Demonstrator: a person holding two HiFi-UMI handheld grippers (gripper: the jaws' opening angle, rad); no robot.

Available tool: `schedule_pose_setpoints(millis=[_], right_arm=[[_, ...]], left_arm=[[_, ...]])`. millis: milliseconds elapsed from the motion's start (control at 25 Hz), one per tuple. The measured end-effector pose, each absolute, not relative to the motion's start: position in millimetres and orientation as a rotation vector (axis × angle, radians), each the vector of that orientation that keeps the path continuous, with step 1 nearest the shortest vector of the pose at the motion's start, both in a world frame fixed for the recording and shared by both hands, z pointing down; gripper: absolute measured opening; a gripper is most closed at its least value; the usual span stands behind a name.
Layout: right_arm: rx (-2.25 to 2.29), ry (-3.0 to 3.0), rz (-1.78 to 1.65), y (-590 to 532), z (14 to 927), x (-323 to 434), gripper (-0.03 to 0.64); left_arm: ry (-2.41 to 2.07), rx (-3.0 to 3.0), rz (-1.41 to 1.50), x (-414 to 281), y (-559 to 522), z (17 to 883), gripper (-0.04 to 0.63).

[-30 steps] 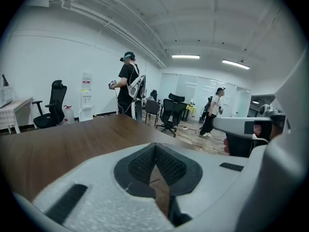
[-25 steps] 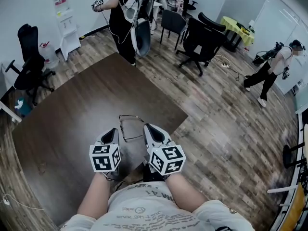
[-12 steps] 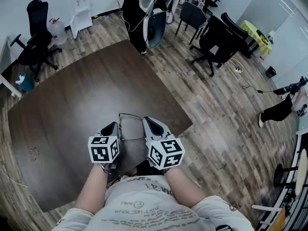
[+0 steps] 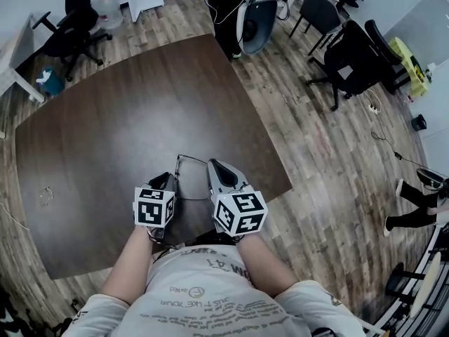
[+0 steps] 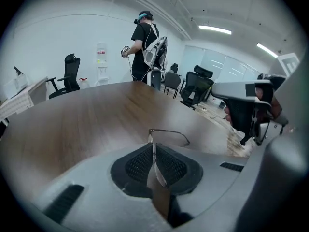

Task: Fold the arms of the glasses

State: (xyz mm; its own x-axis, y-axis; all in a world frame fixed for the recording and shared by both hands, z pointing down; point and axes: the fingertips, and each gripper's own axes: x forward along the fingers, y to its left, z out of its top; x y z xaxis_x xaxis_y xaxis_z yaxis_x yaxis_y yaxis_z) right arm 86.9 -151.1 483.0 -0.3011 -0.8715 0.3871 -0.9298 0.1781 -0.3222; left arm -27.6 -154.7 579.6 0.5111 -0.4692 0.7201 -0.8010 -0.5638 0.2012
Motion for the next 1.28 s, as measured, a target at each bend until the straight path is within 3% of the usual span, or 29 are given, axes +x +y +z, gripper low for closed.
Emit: schedule_pose_setpoints(millis=[480,1280], right_arm=[[1.66,-2.354,0.846,-192,503,107,0.017],[1.52,-2.394,0.854,-216,519,121,0.017]], left_arm=[[-0.987,2.081,1.099,-15,-159,634,0.087],[-1.096,1.991,1.143,-11,-176,645,0.057]])
